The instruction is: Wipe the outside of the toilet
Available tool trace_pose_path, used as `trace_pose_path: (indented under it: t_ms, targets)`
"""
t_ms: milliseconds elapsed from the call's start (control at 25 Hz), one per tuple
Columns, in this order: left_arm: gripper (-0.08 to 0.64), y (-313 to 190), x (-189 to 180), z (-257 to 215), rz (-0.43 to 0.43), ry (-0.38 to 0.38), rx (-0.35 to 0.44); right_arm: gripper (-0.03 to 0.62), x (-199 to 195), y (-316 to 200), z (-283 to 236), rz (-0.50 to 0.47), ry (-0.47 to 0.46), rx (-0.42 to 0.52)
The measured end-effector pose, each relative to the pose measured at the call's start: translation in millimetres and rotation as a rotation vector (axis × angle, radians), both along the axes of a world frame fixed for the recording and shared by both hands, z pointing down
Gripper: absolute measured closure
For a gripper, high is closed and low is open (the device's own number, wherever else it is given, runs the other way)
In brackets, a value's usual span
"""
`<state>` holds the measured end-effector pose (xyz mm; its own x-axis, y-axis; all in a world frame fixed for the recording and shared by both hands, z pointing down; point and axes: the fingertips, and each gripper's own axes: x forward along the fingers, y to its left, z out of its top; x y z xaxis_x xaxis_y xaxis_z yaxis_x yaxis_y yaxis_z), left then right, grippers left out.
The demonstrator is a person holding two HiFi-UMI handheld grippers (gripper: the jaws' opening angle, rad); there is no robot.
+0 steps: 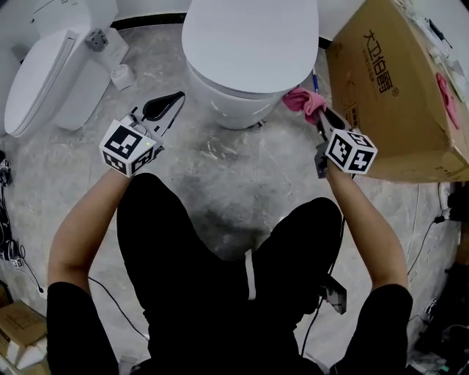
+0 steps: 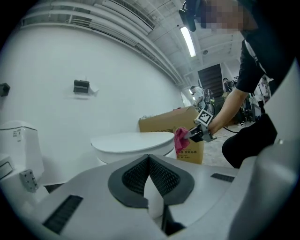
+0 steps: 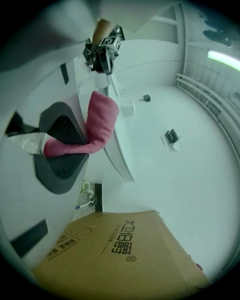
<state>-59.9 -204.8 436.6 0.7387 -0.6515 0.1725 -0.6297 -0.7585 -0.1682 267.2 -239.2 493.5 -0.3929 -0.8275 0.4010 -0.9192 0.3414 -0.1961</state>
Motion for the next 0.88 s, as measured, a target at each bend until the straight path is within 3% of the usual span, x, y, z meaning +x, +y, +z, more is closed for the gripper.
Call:
trace_pose_path:
  t_ms: [120, 240, 440, 640, 880]
  targets:
    - [0.546, -1.3, -7.5, 2.7, -0.008, 0.013, -0.009, 0.526, -39.4, 49.8, -31.0, -0.089, -0.075, 0.039]
    - [0.546, 0.7, -12.4, 5.5, -0.008, 0.016, -0.016, 0.526, -104.1, 85.9, -45.3, -0.212, -0.174, 0.042]
    - [0.546, 2.4, -14.5, 0.9, -0.012, 0.029, -0.008, 0.526, -210.5, 98.6, -24.7, -0.32, -0.345, -0.05]
    - [0.546, 4.0, -38.1, -7.2, -0.083, 0.079, -0.004, 0.525, -283.1, 66.9, 9.7, -0.326, -0.319, -0.018]
    - [0.546, 19.8, -64.3, 6.5, -0.135, 0.061, -0.005, 0.525, -327.4, 21.7, 52.0, -0.197, -0.29, -0.051]
